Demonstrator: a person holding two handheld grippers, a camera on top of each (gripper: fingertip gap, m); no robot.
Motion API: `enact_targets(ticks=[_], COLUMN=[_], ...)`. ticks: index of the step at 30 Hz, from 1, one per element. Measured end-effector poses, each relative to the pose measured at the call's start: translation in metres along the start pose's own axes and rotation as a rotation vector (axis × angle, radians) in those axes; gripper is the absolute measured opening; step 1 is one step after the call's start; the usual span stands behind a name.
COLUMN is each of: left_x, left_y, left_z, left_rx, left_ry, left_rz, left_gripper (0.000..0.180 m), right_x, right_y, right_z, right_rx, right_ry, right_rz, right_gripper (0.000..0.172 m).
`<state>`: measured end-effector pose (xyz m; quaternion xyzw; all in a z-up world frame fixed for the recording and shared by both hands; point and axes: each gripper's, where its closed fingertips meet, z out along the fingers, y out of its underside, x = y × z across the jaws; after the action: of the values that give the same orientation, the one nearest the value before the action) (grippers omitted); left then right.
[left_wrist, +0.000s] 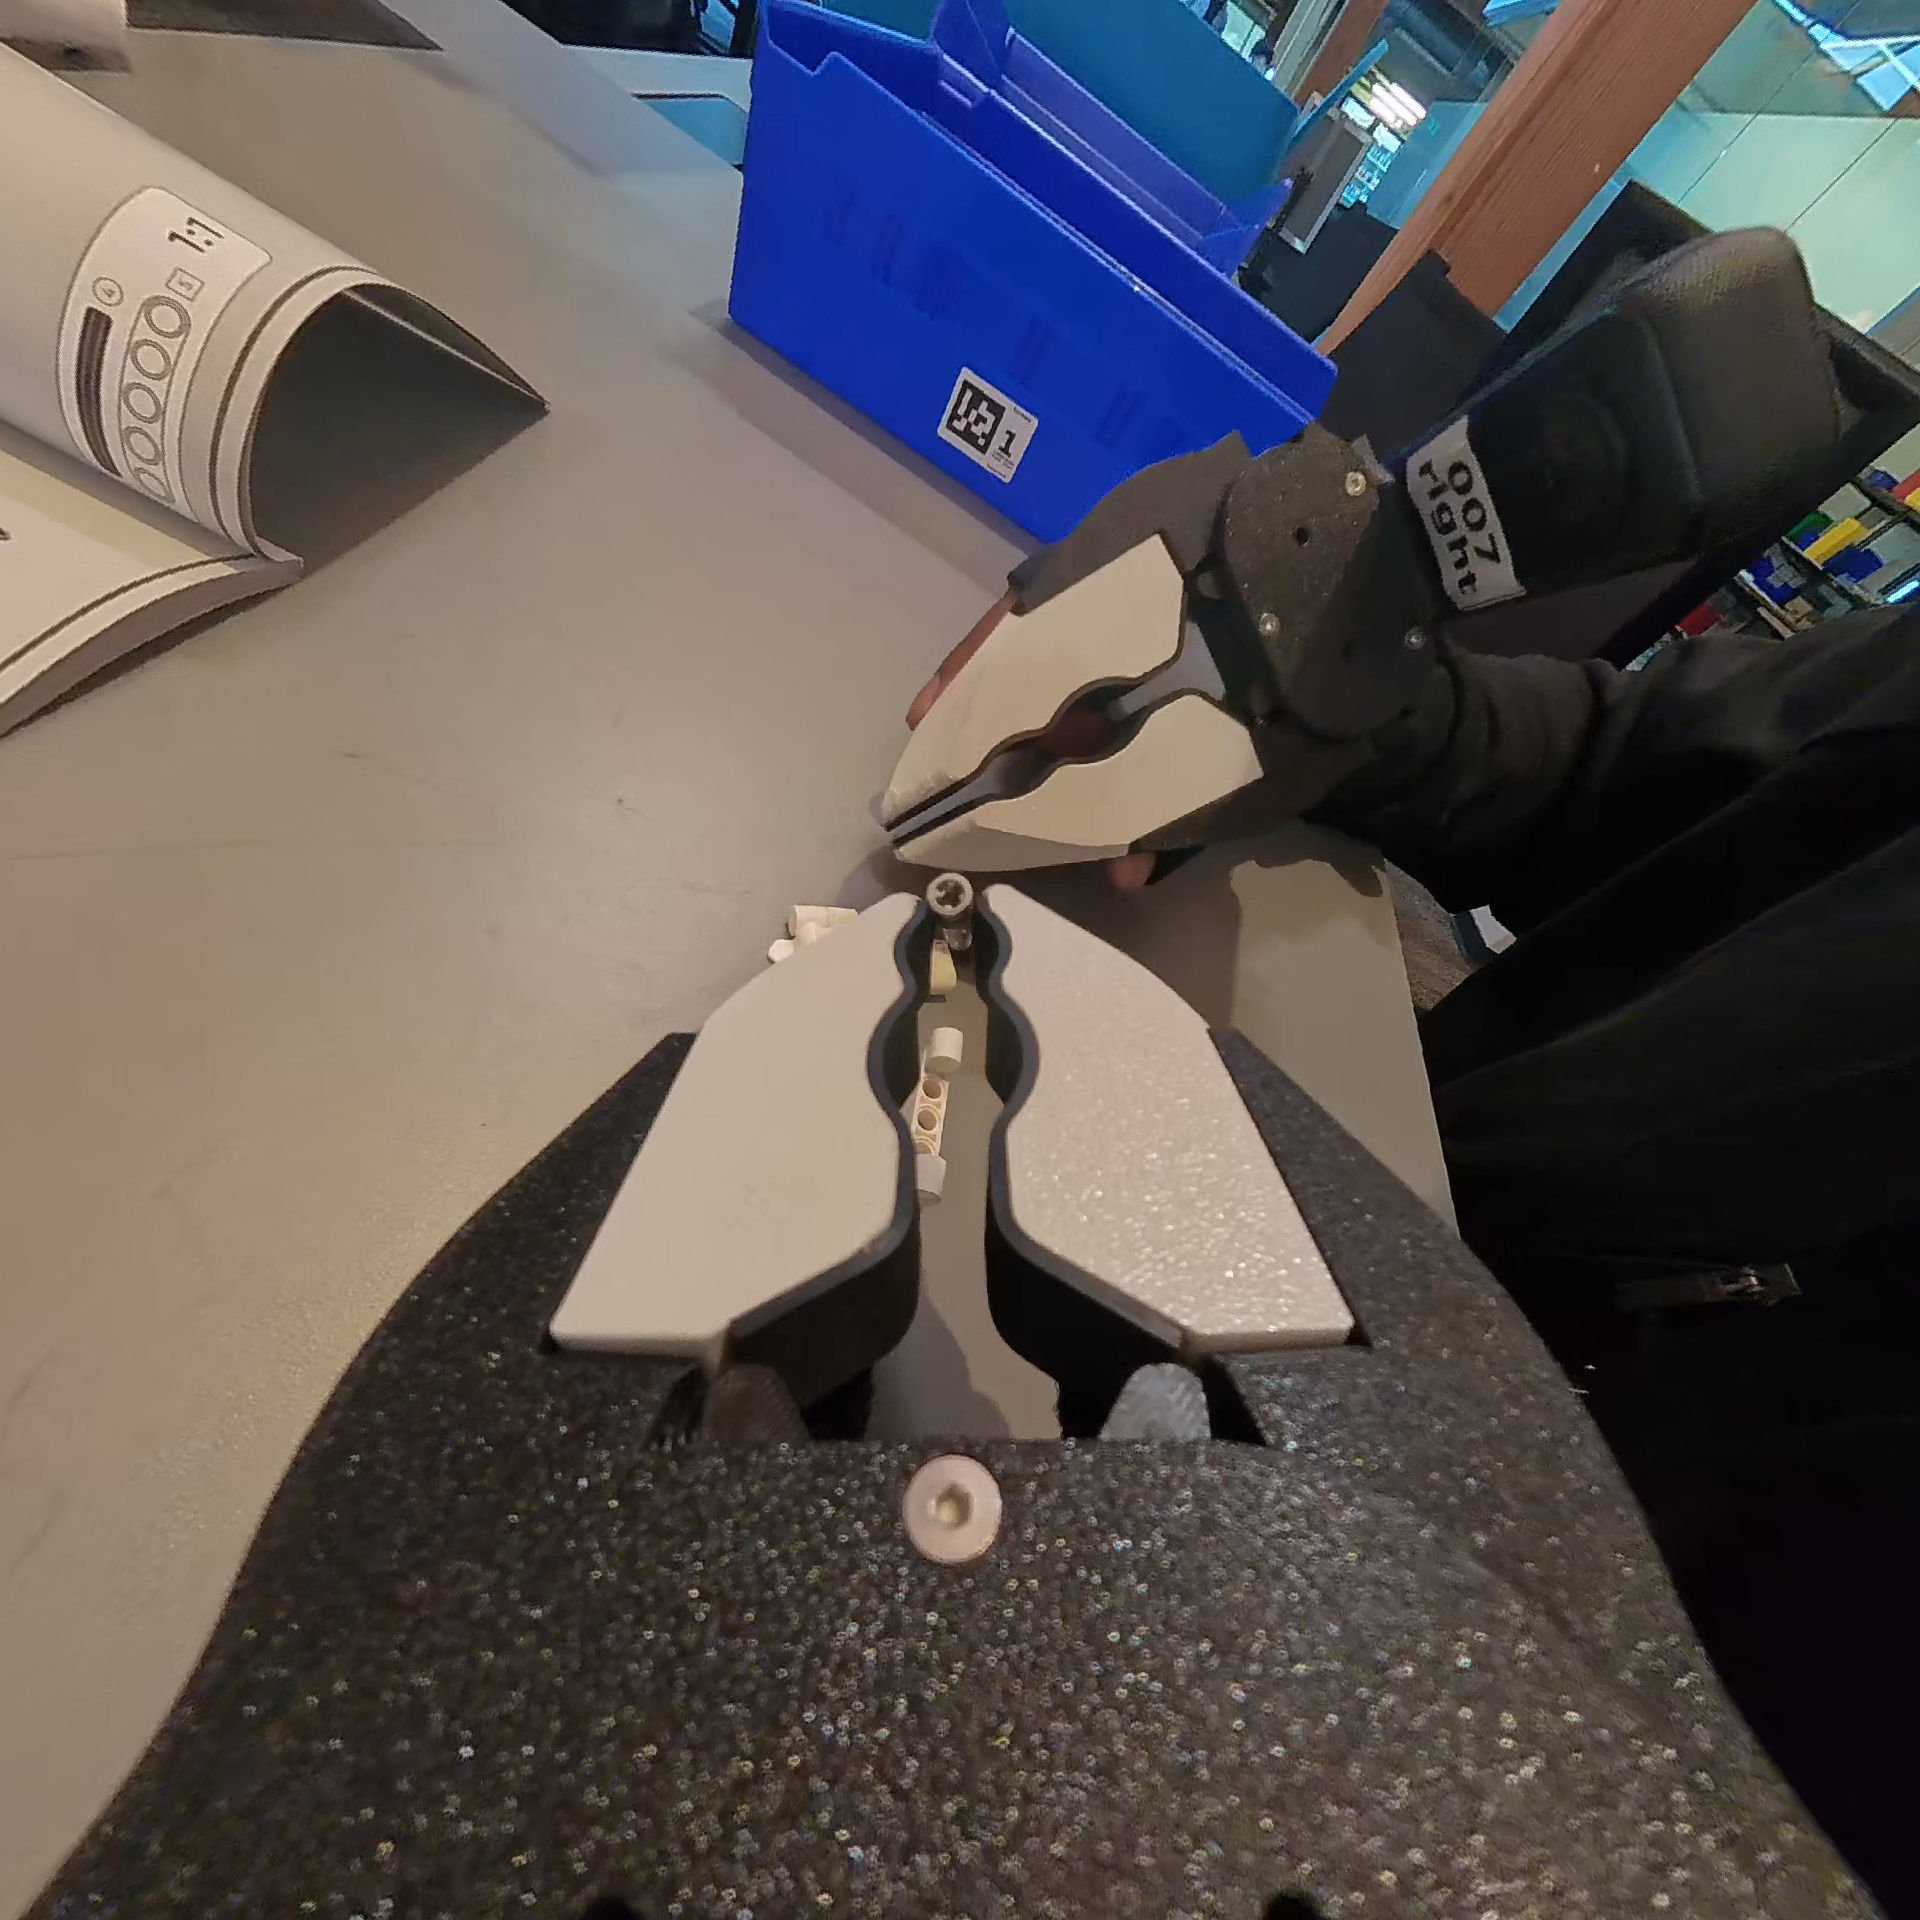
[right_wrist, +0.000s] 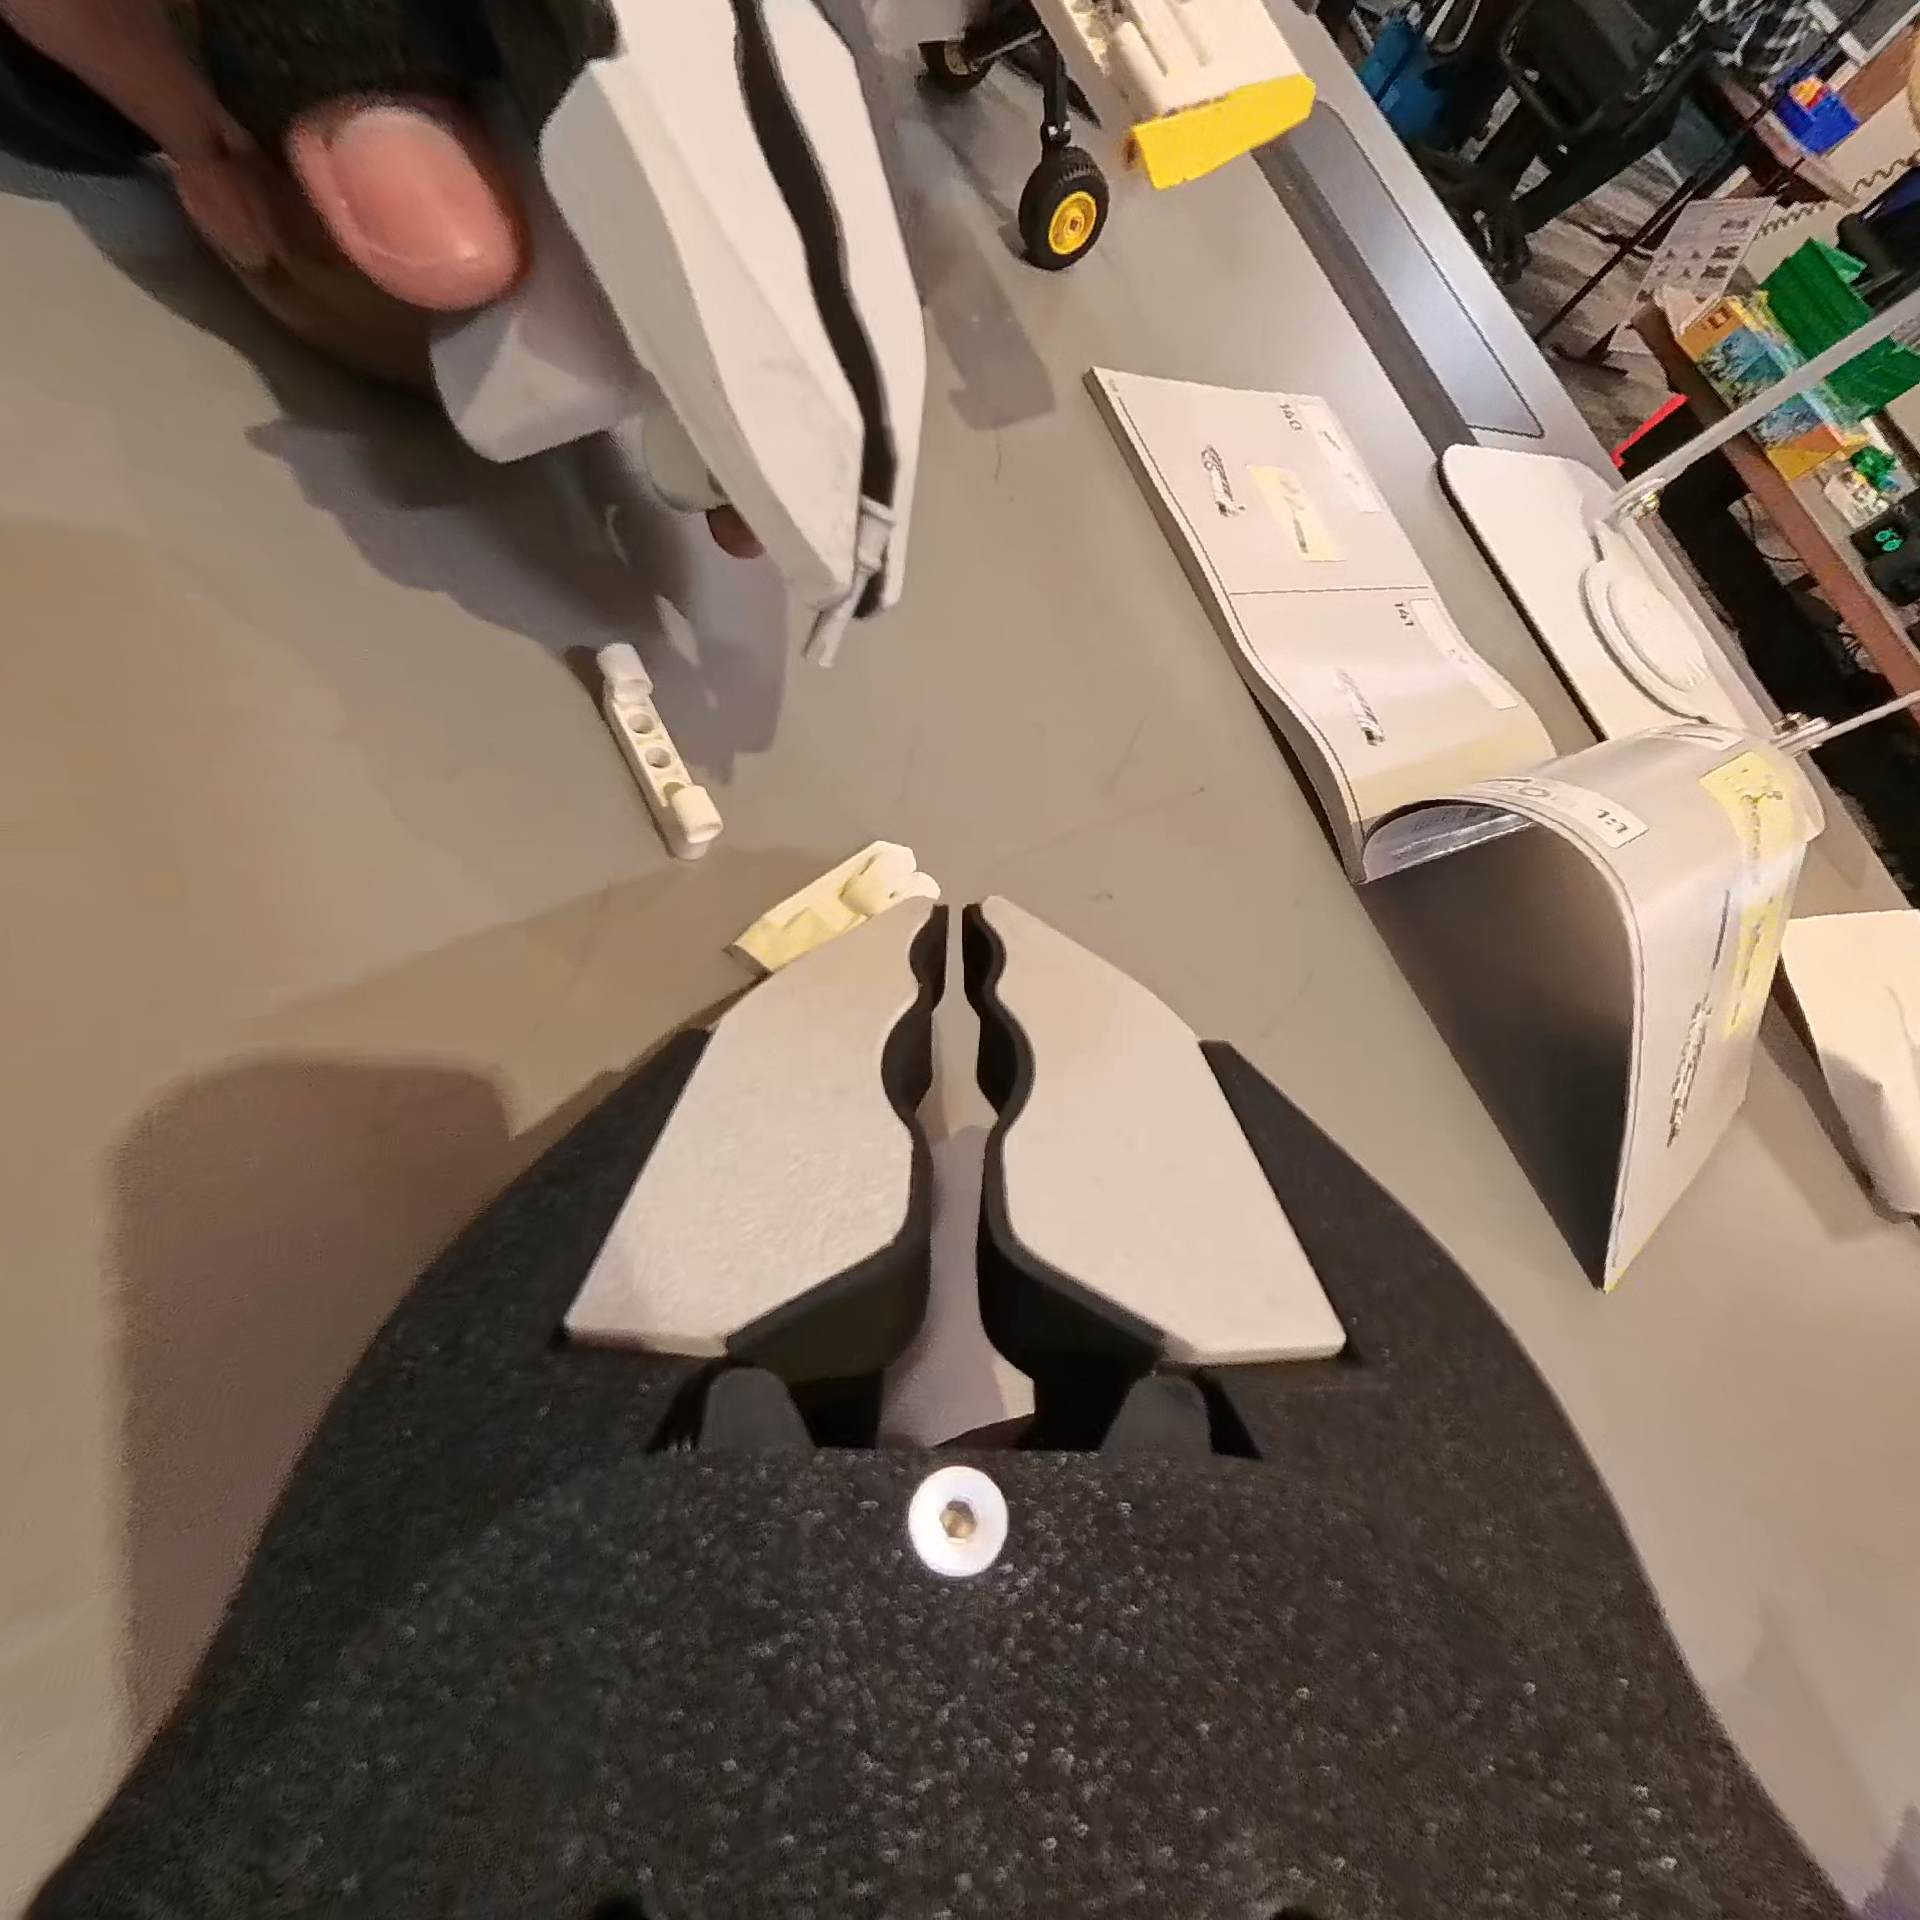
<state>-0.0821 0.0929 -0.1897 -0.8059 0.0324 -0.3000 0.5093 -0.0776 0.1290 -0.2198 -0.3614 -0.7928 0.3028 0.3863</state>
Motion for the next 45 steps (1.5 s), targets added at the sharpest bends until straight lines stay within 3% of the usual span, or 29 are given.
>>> enact_targets(ticks=[17,26,34,38,45], left_x=[0.016,0.014,0.013,0.013,0.015], left_y=[-0.008,-0.011,-0.01,-0.01,-0.004], left_z=[0.0,-0.002,-0.001,-0.001,-0.002], left_rx=[0.074,0.1,0.102,0.103,0.056], left_ry=[0.073,0.068,0.053,0.049,0.064], left_rz=[0.025,0.007,0.016,0.021,0.022], left_gripper=[0.007,0.007,0.007,0.007,0.007], right_x=[-0.017,-0.018,-0.019,-0.015,-0.015], right_y=[-0.049,-0.052,-0.052,-0.051,-0.049], right_z=[-0.008,-0.006,-0.003,-0.004,-0.006], right_rx=[0.253,0.257,0.25,0.249,0.251], right_ry=[-0.002,0.026,0.043,0.061,0.056], right_rz=[-0.066,-0.074,-0.089,-0.083,-0.119], right_gripper=[0.013,0.003,0.016,0.005,0.005])
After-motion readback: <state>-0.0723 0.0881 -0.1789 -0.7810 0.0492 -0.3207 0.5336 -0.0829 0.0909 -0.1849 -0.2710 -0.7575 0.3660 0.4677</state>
